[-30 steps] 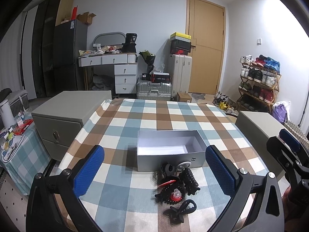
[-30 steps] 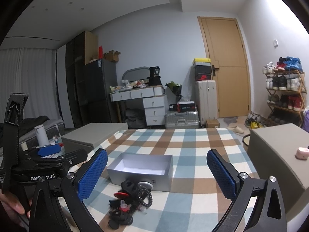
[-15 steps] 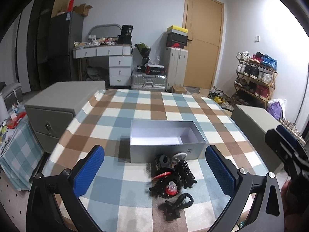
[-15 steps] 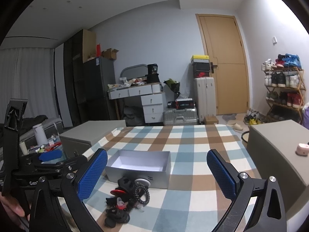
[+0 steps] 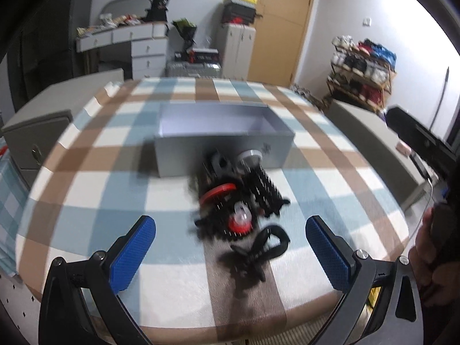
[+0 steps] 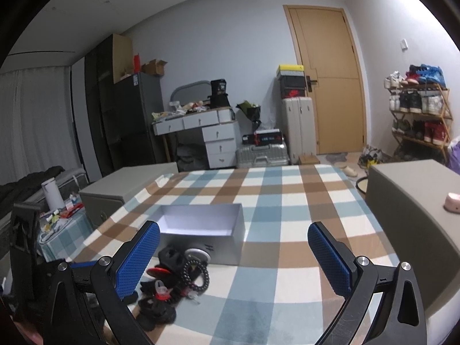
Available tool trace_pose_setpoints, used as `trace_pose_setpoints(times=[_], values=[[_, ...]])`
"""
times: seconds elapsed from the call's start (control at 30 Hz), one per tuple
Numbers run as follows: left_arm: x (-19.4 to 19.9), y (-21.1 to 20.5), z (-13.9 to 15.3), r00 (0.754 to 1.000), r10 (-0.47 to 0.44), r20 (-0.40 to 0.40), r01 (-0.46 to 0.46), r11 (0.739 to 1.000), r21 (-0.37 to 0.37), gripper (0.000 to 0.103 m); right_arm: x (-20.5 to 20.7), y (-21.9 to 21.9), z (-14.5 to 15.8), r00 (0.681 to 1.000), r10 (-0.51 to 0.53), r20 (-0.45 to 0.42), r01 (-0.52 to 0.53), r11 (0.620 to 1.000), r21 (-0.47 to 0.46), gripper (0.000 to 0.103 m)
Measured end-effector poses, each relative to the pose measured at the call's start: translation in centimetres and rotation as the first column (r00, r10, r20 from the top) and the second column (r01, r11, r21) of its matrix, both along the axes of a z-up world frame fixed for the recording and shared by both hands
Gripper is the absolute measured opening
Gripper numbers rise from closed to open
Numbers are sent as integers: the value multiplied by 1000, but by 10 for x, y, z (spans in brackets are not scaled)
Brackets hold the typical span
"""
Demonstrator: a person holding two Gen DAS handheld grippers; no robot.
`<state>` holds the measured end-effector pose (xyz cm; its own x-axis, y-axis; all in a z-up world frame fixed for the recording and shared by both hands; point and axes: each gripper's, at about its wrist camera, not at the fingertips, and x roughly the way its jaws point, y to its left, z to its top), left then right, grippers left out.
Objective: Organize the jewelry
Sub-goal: 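Lower the left tool onto the pile and grasp the black claw clip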
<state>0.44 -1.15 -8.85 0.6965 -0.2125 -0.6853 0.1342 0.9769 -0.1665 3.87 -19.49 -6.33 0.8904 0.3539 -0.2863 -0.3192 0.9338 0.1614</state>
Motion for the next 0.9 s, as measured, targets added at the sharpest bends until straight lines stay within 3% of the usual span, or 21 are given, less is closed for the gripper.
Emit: trace_pose_setpoints(times=[0.43, 0.57, 0.9], values=[[10, -5, -25, 988, -98, -123, 91, 994, -58, 71, 9, -1, -15, 999, 9, -47, -9, 1000, -1, 103], [8, -13, -25, 982, -135, -128, 130, 990, -48, 48, 9, -1, -17, 999, 13, -51, -13, 1000, 0, 103], [0, -9, -15, 987, -144, -78, 144, 990, 3, 48, 12, 5, -19, 996, 40, -75, -41, 999, -17, 103]])
